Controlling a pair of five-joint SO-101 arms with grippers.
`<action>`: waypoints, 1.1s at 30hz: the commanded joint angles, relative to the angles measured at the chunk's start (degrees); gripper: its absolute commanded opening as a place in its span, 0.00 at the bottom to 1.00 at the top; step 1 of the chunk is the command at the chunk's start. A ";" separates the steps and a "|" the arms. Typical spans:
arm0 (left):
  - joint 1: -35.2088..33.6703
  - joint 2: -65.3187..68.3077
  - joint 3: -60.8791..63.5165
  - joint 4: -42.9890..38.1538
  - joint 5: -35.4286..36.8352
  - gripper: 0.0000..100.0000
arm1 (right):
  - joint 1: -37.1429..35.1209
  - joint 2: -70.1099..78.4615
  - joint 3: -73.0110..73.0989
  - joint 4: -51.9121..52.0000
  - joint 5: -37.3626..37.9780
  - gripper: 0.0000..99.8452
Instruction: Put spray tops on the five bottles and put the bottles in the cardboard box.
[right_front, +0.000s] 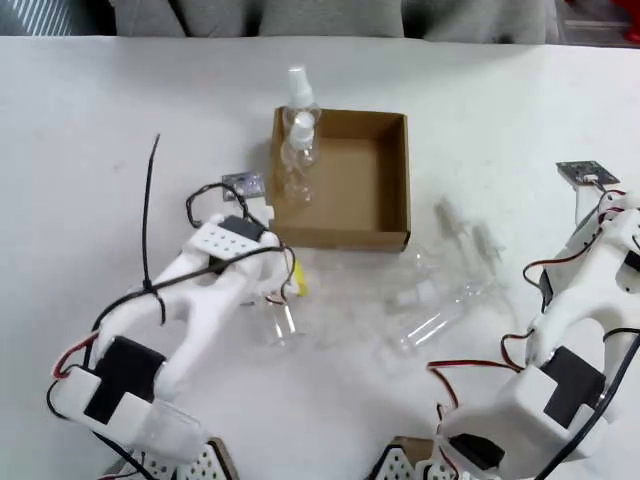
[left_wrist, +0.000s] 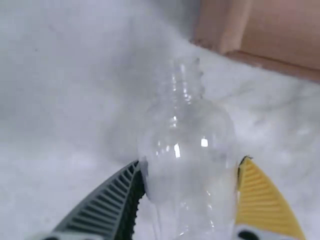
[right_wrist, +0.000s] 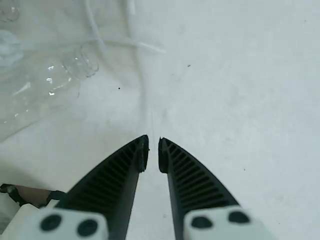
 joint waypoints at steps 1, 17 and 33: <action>-0.13 -0.31 -1.93 0.09 0.00 0.27 | -0.84 -0.40 -0.79 -0.57 -0.44 0.02; -9.36 -6.37 4.57 11.78 -38.24 0.02 | -1.19 -0.48 0.70 -0.48 -0.44 0.02; -11.91 -18.86 15.38 3.08 -38.24 0.27 | -1.36 -0.48 0.79 -0.31 -0.53 0.02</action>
